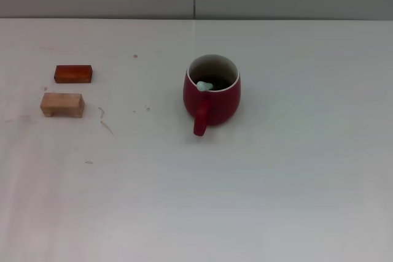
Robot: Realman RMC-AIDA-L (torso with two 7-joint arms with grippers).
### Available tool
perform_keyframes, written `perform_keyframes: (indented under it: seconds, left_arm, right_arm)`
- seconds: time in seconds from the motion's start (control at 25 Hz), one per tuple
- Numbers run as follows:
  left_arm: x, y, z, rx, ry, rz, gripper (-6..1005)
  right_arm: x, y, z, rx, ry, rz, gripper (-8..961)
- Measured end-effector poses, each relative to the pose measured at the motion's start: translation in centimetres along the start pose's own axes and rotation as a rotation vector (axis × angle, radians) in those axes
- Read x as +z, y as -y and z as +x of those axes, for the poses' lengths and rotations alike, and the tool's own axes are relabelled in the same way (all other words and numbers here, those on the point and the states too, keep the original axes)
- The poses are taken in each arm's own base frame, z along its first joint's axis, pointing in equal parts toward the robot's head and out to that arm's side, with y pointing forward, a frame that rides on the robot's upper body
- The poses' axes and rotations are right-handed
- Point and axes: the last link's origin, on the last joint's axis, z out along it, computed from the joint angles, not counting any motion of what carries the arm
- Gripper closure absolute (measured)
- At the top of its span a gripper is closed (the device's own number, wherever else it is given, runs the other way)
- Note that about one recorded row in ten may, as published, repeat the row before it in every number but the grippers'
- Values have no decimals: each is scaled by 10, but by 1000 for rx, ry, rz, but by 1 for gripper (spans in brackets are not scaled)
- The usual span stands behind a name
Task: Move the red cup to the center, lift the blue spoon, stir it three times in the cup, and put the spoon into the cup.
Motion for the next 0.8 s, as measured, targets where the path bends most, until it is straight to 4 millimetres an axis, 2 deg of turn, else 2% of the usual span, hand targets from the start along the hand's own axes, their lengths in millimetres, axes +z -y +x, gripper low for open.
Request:
perform_keyframes:
  seconds: [0.8]
  left_arm:
    - [-8,5,-10,-47,43,13,144]
  right_arm:
    - [1,-1,0,0,1,-1,190]
